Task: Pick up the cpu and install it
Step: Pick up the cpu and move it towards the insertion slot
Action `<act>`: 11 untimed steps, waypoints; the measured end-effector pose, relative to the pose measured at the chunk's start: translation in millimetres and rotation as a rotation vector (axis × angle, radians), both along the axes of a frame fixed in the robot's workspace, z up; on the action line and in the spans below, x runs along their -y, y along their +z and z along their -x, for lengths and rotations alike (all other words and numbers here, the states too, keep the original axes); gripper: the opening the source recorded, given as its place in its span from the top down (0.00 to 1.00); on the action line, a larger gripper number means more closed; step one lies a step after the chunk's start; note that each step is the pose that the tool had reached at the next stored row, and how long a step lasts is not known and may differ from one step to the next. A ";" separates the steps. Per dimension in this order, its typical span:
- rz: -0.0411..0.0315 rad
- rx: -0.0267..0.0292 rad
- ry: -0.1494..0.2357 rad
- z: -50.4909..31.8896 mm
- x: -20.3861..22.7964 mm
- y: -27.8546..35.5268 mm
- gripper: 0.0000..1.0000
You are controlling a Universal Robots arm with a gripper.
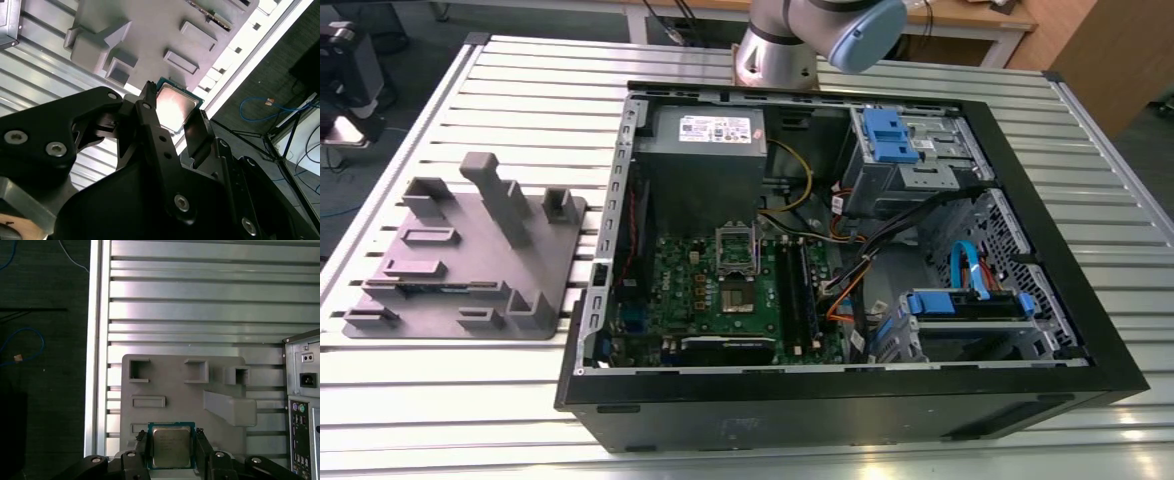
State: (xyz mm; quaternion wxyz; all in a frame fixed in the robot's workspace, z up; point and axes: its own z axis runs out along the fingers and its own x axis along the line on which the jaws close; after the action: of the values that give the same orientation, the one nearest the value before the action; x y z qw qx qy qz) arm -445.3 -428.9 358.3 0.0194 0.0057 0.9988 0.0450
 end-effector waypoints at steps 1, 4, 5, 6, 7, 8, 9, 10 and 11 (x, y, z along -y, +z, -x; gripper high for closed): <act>0.0000 0.0000 0.000 -1.2 0.0 -0.1 0.53; 0.0000 0.0000 0.000 -4.5 0.0 -0.2 0.53; -0.0001 0.0000 0.000 -5.5 0.0 -0.3 0.53; 0.0000 0.0000 0.000 -6.5 0.0 -0.3 0.53; 0.0000 -0.0001 0.000 -7.5 0.0 -0.3 0.53; -0.0001 0.0000 0.000 -9.7 0.0 -0.5 0.53; 0.0000 -0.0001 0.000 -12.0 0.0 -0.6 0.53; -0.0001 0.0000 0.000 -12.4 0.0 -0.7 0.53; -0.0001 0.0000 0.000 -12.4 0.0 -0.8 0.53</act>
State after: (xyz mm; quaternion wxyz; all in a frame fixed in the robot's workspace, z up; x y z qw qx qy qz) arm -432.9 -428.9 357.6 0.0194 0.0057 0.9988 0.0451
